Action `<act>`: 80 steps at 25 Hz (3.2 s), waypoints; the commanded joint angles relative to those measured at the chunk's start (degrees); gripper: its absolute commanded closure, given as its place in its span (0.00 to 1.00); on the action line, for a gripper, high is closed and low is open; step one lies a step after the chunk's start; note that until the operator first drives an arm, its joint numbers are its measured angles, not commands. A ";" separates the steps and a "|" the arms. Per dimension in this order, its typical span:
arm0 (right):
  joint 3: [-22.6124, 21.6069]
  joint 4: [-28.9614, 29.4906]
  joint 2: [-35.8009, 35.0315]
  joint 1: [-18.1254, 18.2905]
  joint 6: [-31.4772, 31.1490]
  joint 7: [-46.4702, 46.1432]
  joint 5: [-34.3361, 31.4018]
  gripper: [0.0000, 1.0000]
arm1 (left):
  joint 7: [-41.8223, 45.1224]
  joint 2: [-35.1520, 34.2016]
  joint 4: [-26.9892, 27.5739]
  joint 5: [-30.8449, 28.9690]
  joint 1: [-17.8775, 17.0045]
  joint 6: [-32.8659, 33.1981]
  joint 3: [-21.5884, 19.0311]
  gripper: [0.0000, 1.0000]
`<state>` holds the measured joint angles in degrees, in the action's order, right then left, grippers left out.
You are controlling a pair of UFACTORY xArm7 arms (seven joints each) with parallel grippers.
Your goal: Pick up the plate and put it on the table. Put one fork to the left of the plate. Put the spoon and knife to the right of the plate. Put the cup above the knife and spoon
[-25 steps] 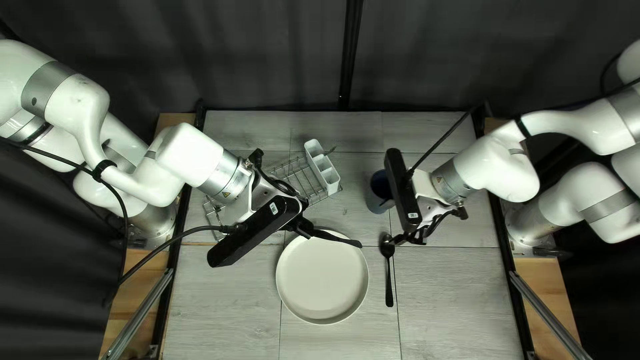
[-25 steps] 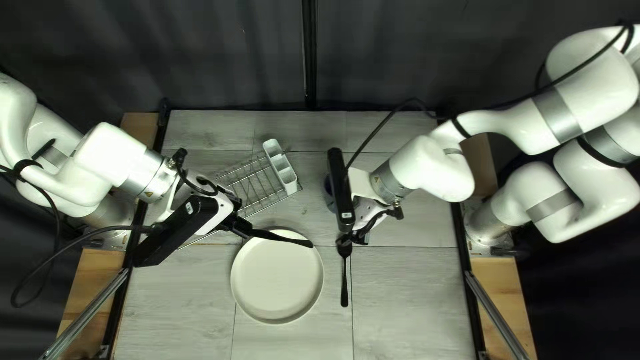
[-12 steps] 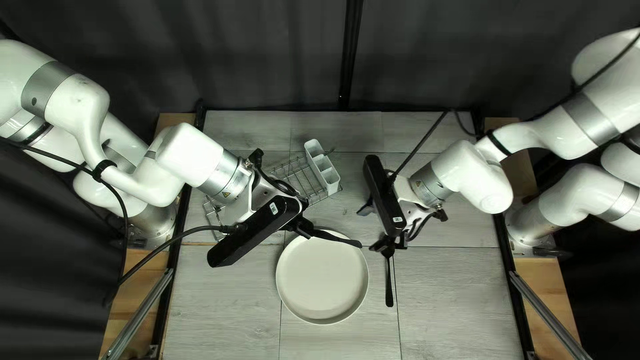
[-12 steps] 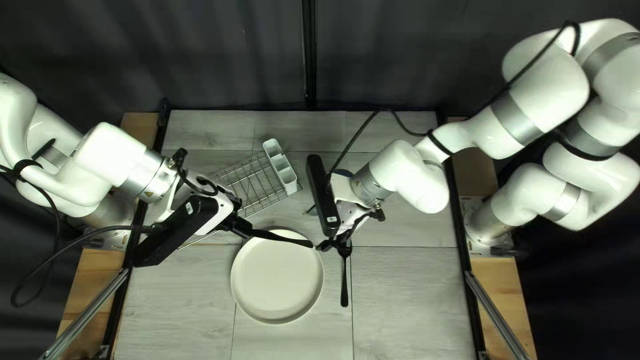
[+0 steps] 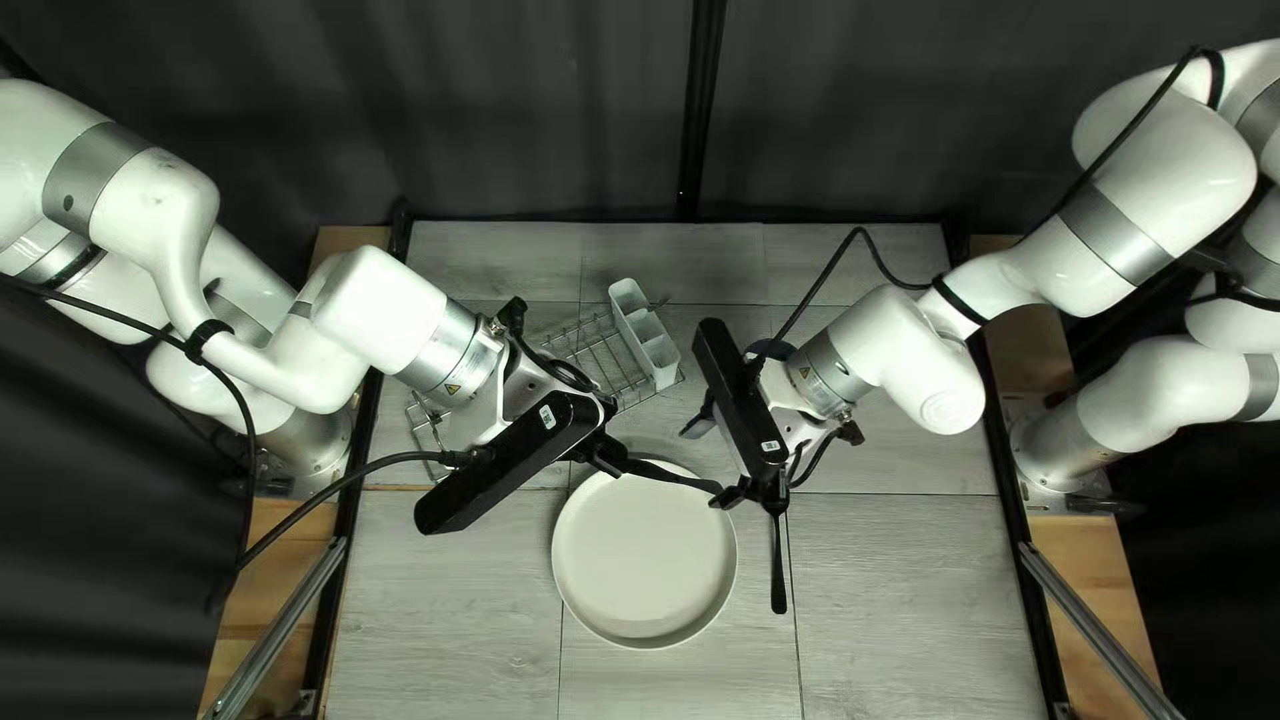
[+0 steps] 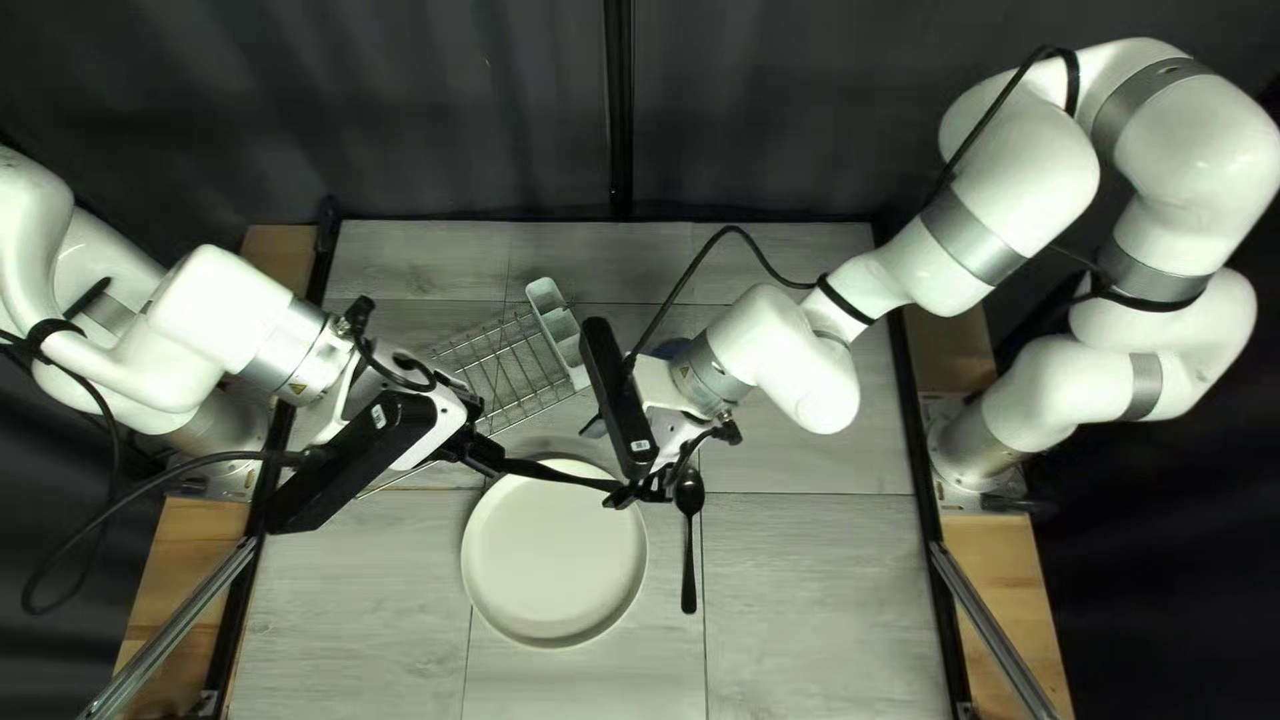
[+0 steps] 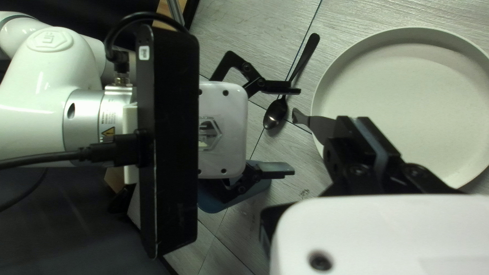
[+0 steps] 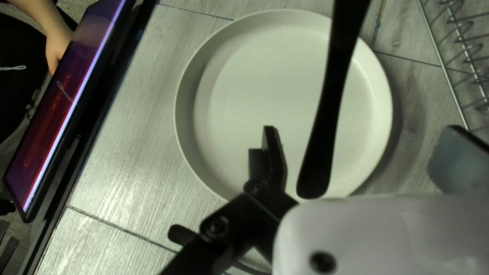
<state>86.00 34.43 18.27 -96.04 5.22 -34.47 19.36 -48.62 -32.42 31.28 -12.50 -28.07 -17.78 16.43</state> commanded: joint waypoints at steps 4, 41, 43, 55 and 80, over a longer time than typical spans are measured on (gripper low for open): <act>1.09 1.45 -1.55 -2.13 -1.12 0.73 0.42 0.15 | 0.00 0.00 0.00 0.00 0.00 0.00 0.00 1.00; -67.86 -12.63 3.45 68.82 -20.71 37.40 -17.83 1.00 | 0.00 0.00 0.00 0.00 0.00 0.00 0.00 0.00; -67.86 -12.63 3.45 68.82 -20.71 37.40 -17.83 1.00 | 0.00 0.00 0.00 0.00 0.00 0.00 0.00 0.00; -68.67 -14.19 7.59 71.24 -28.45 45.01 -15.08 1.00 | 0.00 0.00 0.00 0.00 0.00 0.00 0.00 0.00; -87.50 -8.79 7.06 78.11 -51.44 94.95 -15.65 1.00 | 0.00 0.00 0.00 0.00 0.00 0.00 0.00 0.00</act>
<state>-0.22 26.61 24.31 -16.98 -47.49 59.52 3.45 -48.62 -32.42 31.28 -12.50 -28.07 -17.78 16.43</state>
